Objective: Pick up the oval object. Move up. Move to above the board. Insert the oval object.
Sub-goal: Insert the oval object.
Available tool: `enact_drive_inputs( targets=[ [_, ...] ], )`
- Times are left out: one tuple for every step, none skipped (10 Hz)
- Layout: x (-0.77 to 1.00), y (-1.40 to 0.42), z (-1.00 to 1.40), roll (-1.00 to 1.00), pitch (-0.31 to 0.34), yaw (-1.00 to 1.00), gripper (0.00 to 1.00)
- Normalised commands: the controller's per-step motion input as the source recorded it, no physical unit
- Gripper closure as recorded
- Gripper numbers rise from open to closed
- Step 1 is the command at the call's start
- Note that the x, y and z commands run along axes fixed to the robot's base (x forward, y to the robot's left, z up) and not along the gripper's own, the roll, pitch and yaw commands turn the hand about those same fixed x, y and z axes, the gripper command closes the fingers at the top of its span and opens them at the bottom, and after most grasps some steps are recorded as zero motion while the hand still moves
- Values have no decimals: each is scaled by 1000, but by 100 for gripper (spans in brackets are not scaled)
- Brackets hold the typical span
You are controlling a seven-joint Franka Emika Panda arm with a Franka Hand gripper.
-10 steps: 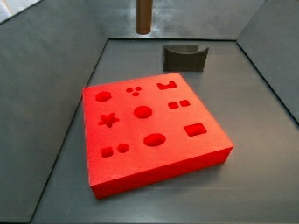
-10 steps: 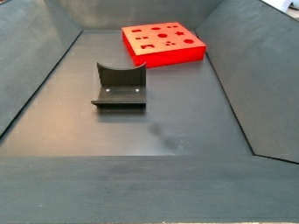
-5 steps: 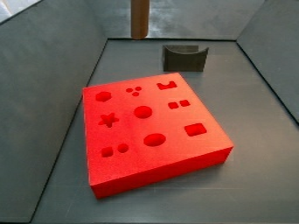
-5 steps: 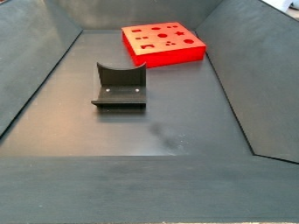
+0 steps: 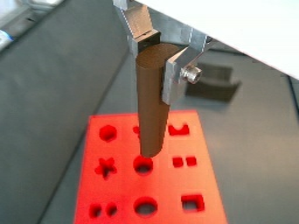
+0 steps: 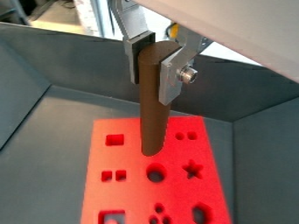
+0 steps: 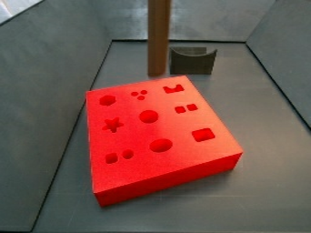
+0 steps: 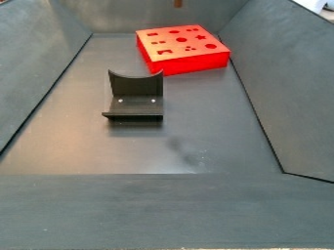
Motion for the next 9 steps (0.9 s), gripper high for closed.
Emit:
enact_drive_inputs(
  targets=[
    [66, -634, -703, 111, -71, -577, 100],
    [0, -591, -726, 106, -34, -634, 100],
    [69, -591, -706, 104, -4, -600, 100],
    [0, -591, -343, 311, 0, -349, 100],
    [0, -369, -303, 233, 0, -137, 100],
    [-31, -314, -551, 266, 0, -151, 100],
    [-157, -320, -591, 280, -29, -171, 100],
    [89, -134, -120, 40, 0, -49, 100],
    [-6, 0, -177, 33, -19, -169, 100]
  ],
)
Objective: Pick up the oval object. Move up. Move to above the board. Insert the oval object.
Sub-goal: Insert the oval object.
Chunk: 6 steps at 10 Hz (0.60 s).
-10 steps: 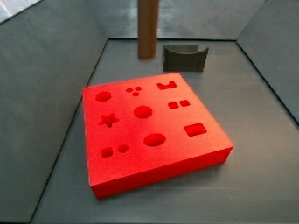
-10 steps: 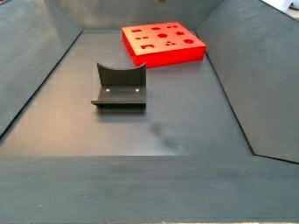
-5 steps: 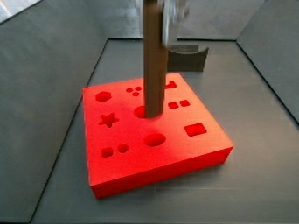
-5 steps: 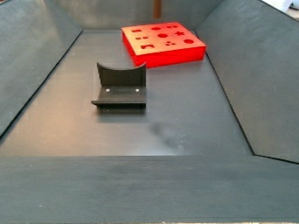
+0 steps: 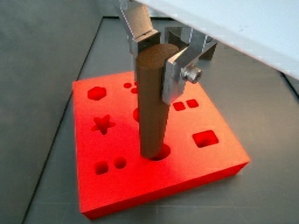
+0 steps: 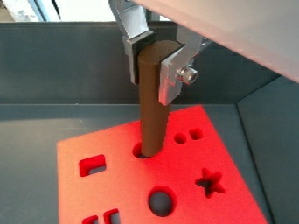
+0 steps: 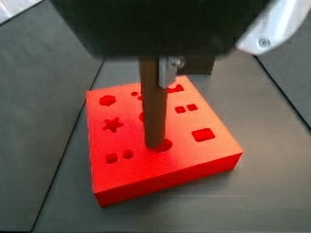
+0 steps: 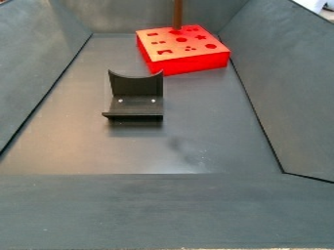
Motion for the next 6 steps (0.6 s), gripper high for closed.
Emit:
enact_drive_inputs(
  targets=[
    [0, 0, -206, 69, 0, -180, 100],
    [66, 46, -203, 56, 0, -160, 100],
    [100, 0, -183, 60, 0, -183, 100],
    [83, -3, -183, 70, 0, -131, 100],
    [74, -57, -163, 67, 0, -66, 100],
    [123, -134, -160, 53, 0, -23, 100]
  ],
)
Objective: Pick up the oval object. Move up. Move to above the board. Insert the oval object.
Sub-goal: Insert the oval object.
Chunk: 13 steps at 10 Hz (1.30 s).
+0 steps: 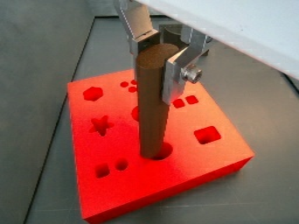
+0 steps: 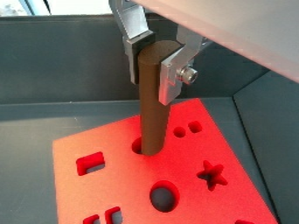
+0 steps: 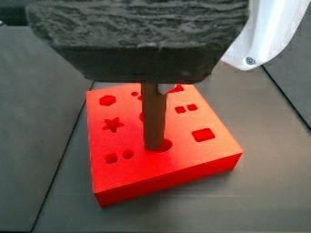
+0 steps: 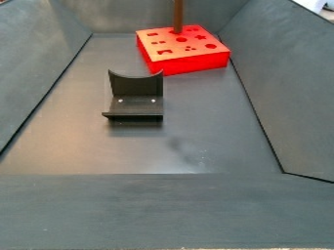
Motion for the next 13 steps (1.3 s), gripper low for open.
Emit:
enact_drive_inputs(
  targets=[
    [146, -171, -120, 56, 0, 0, 100],
    [229, -254, -91, 94, 9, 0, 100],
    [337, -103, -109, 51, 23, -20, 100],
    [274, 249, -197, 0, 44, -117, 100],
    [194, 126, -200, 40, 27, -86, 100],
    [43, 11, -114, 20, 7, -114, 100],
    [0, 0, -66, 17, 0, -100, 100],
    [0, -40, -143, 69, 0, -154, 100],
    [209, 0, -177, 93, 0, -774, 100],
    [186, 0, -103, 76, 0, -766, 100],
    [69, 0, 0, 43, 31, -500, 100],
    [77, 0, 0, 0, 20, -214, 100],
    [31, 0, 0, 3, 9, -26, 100]
  ],
)
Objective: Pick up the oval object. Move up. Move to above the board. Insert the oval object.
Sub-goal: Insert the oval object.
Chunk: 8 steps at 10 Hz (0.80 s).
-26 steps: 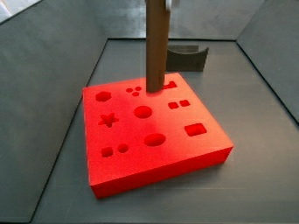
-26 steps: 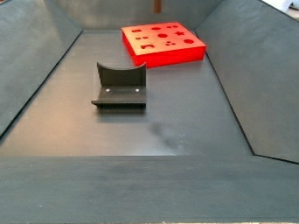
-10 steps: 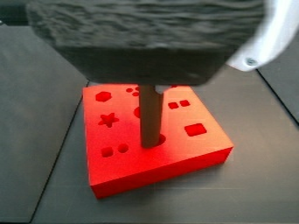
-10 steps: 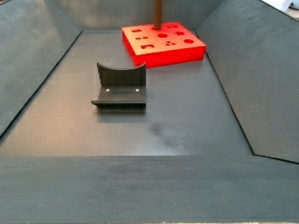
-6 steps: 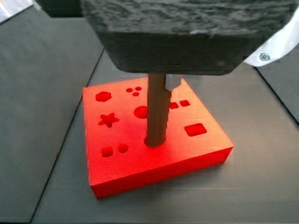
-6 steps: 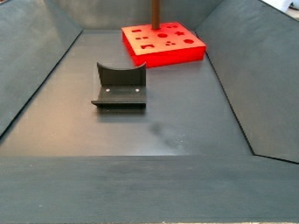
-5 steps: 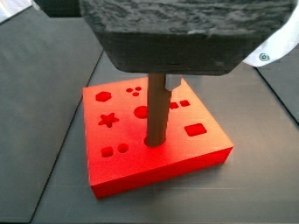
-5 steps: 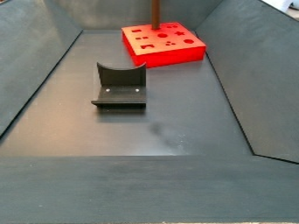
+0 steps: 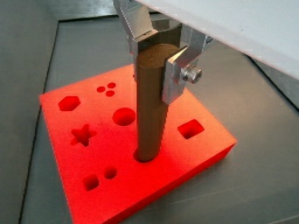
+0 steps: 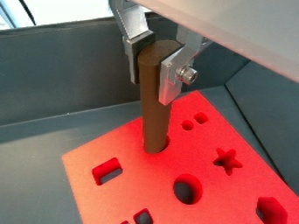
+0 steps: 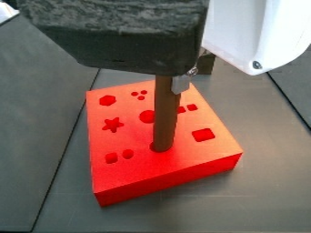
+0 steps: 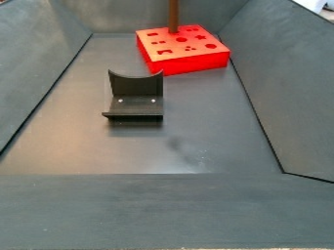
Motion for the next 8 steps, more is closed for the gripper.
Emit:
enact_drive_inputs(
  targets=[
    [0, -114, -263, 234, -9, 0, 100],
    [0, -194, -586, 349, -123, 0, 100],
    [0, -111, -597, 373, -60, 0, 100],
    [-146, -146, -486, 253, -59, -200, 100],
    [-194, -46, -226, 96, -76, -269, 100],
    [0, 0, 0, 0, -30, 0, 100],
    [0, 0, 0, 0, 0, -91, 100],
    [-149, 0, 0, 0, 0, -366, 100]
  ],
)
